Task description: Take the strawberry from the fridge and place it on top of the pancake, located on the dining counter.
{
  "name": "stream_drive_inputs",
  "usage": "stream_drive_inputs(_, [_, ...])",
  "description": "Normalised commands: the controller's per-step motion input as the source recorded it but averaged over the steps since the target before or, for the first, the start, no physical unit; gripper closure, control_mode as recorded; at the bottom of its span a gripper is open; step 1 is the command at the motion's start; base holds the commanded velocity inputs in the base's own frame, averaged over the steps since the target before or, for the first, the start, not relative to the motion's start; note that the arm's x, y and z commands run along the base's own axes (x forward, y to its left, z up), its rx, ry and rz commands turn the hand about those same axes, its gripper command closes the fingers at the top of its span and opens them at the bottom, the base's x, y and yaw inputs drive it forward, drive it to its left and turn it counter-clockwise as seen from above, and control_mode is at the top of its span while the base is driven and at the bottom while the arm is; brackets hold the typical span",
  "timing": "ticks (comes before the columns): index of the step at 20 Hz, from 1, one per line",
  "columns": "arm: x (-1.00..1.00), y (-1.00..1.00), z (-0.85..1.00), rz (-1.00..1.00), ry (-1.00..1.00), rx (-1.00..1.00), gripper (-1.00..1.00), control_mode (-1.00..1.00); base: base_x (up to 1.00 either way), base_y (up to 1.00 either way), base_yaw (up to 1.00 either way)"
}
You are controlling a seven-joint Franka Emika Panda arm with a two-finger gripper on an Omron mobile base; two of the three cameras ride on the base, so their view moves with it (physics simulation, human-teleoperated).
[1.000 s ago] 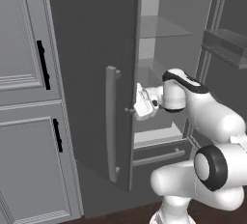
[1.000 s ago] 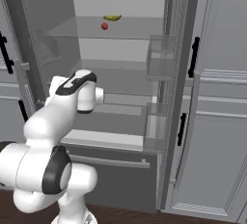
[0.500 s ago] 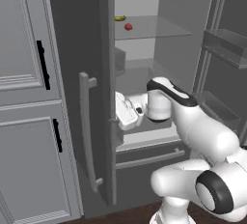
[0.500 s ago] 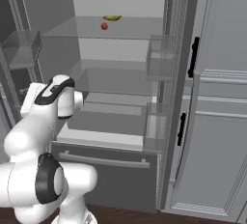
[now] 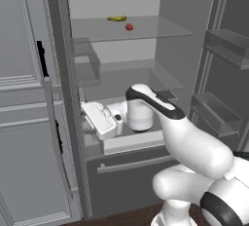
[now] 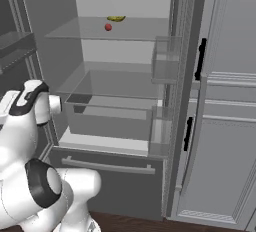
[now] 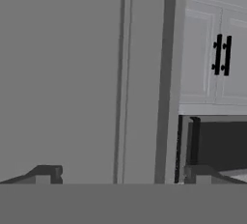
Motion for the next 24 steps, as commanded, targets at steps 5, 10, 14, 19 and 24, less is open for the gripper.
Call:
stream_drive_inputs(5, [0.0,0.31,0.0,0.0,0.05,-0.11,-1.0,-1.0,0.0,0.0,0.0])
stream_drive_inputs(10, [0.02,-0.44,0.0,-0.01,0.01,-0.11,-1.0,-1.0,0.0,0.0,0.0])
stream_drive_inputs(14, [0.05,-0.96,0.0,-0.04,0.0,-0.12,-1.0,-1.0,0.0,0.0,0.0])
stream_drive_inputs(19, [0.02,-1.0,-0.06,-0.04,-0.03,-0.19,-1.0,-1.0,0.0,0.0,0.0])
stream_drive_inputs(24, [0.02,-1.0,-0.16,0.0,-0.24,-0.42,-1.0,-1.0,0.0,0.0,0.0])
